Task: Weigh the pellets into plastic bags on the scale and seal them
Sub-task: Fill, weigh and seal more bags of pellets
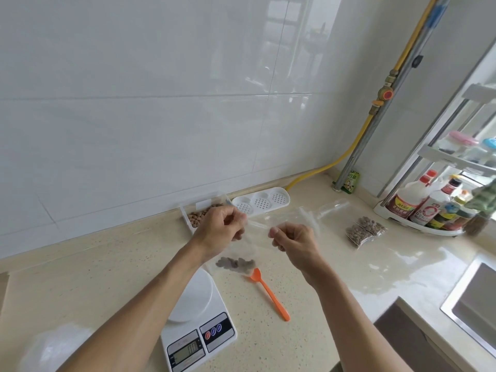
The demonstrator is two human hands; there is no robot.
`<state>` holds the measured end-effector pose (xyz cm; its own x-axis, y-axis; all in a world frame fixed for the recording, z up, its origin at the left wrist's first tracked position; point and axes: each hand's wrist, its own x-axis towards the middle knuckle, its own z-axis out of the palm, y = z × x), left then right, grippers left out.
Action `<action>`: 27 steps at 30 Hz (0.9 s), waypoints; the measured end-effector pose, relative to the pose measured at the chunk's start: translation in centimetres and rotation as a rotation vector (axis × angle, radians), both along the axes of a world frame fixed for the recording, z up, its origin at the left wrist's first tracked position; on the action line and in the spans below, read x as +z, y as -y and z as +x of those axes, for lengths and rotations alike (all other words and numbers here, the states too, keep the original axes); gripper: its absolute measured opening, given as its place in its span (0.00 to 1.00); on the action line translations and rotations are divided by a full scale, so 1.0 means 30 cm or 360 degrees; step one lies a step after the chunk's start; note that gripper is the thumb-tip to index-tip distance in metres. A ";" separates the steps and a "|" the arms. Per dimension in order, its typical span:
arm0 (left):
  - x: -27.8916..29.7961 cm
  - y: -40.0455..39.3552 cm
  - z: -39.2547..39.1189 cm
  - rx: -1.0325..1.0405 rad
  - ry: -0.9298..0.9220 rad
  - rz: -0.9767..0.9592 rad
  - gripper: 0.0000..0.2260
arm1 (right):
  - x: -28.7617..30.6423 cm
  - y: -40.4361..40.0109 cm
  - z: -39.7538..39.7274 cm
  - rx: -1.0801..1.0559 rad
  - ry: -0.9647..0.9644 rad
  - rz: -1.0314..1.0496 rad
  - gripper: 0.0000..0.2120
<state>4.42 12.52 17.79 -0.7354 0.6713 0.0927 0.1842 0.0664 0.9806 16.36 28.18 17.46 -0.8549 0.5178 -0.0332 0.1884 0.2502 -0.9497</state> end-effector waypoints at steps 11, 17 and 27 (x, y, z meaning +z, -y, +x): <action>-0.023 -0.328 0.032 -0.0004 -0.0271 -0.0154 0.09 | -0.032 -0.250 0.019 0.0063 -0.0108 -0.0227 0.09; -0.042 -0.612 0.014 -0.0356 -0.0266 -0.0481 0.09 | -0.103 -0.560 0.030 -0.0107 -0.0143 -0.0343 0.12; -0.112 -1.225 0.036 -0.0118 0.0284 -0.0122 0.11 | -0.256 -1.136 0.129 -0.0119 0.0161 -0.0401 0.13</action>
<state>5.49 49.27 14.43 -0.6838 0.7243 -0.0879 0.0154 0.1347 0.9908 20.21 62.26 9.77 -0.8006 0.5437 -0.2519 0.2942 -0.0095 -0.9557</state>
